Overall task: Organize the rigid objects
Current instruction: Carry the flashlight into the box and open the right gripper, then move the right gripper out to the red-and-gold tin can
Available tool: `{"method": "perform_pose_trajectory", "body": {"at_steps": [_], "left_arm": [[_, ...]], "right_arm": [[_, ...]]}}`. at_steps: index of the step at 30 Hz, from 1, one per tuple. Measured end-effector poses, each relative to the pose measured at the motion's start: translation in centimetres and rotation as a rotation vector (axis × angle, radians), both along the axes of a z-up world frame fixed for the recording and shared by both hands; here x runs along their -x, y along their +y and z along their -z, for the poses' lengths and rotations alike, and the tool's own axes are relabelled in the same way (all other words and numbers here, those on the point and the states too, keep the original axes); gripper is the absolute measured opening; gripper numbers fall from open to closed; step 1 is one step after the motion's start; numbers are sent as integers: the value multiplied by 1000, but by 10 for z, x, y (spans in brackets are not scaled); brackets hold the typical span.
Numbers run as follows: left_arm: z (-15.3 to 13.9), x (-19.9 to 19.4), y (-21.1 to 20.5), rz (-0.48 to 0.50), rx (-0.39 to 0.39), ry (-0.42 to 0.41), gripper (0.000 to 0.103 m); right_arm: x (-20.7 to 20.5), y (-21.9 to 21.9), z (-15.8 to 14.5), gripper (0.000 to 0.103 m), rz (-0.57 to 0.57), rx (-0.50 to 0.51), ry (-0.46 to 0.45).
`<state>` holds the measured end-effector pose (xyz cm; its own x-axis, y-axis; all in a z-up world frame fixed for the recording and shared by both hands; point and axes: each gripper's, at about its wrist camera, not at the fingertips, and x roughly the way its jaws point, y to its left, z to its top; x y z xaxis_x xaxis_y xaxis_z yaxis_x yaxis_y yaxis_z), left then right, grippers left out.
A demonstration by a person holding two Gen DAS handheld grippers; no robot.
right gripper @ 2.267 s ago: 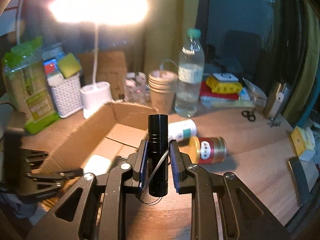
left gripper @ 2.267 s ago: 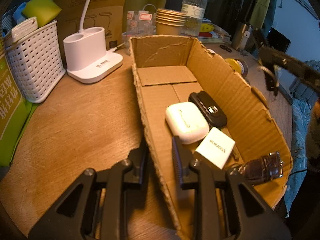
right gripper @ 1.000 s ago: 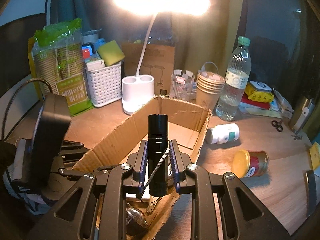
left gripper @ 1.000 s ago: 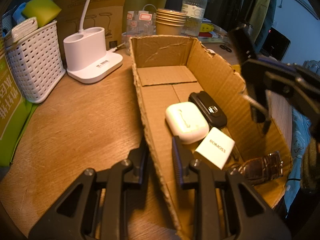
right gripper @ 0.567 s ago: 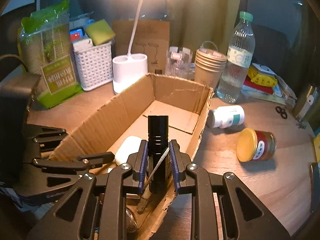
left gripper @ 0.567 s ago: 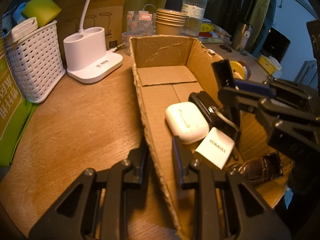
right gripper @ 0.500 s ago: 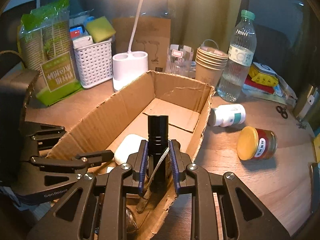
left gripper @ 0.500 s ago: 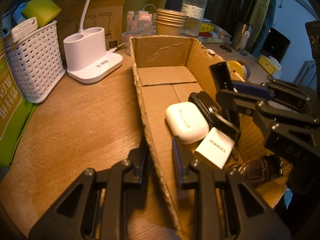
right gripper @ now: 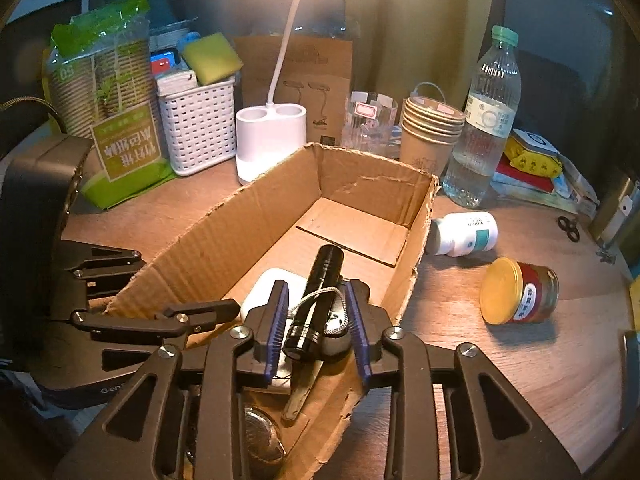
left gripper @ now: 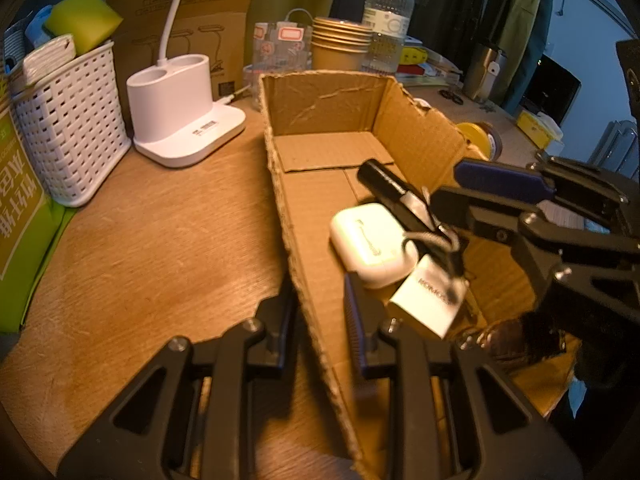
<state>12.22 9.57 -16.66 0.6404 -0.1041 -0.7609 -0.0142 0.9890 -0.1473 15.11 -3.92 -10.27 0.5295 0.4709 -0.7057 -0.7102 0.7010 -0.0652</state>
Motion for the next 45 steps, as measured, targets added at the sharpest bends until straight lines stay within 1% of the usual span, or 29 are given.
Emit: {"method": "perform_pose_trajectory", "body": {"at_steps": [2, 4, 6, 9, 14, 17, 19, 24, 32, 34, 36, 39, 45], "left_arm": [[0, 0, 0, 0, 0, 0, 25], [0, 0, 0, 0, 0, 0, 25], [0, 0, 0, 0, 1, 0, 25], [0, 0, 0, 0, 0, 0, 25], [0, 0, 0, 0, 0, 0, 25], [0, 0, 0, 0, 0, 0, 25], [0, 0, 0, 0, 0, 0, 25], [0, 0, 0, 0, 0, 0, 25], [0, 0, 0, 0, 0, 0, 25], [0, 0, 0, 0, 0, 0, 25], [0, 0, 0, 0, 0, 0, 25], [0, 0, 0, 0, 0, 0, 25], [0, 0, 0, 0, 0, 0, 25]], "right_arm": [[0, -1, -2, 35, 2, -5, -4], [0, -3, -4, 41, 6, -13, -7], [0, -5, -6, 42, 11, -18, -12], [-2, -8, -9, 50, 21, -29, -16], [-2, -12, -13, 52, 35, -32, -27], [-3, -16, -16, 56, 47, -42, -34], [-4, -19, -18, 63, 57, -56, -42], [-8, -26, -21, 75, 88, -79, -62], [-18, -41, -25, 77, 151, -89, -98], [-20, -46, -26, 82, 175, -88, -111], [-22, -52, -27, 84, 201, -93, -130], [-25, -59, -28, 85, 229, -98, -153], [-35, -74, -26, 85, 287, -107, -159]]}}
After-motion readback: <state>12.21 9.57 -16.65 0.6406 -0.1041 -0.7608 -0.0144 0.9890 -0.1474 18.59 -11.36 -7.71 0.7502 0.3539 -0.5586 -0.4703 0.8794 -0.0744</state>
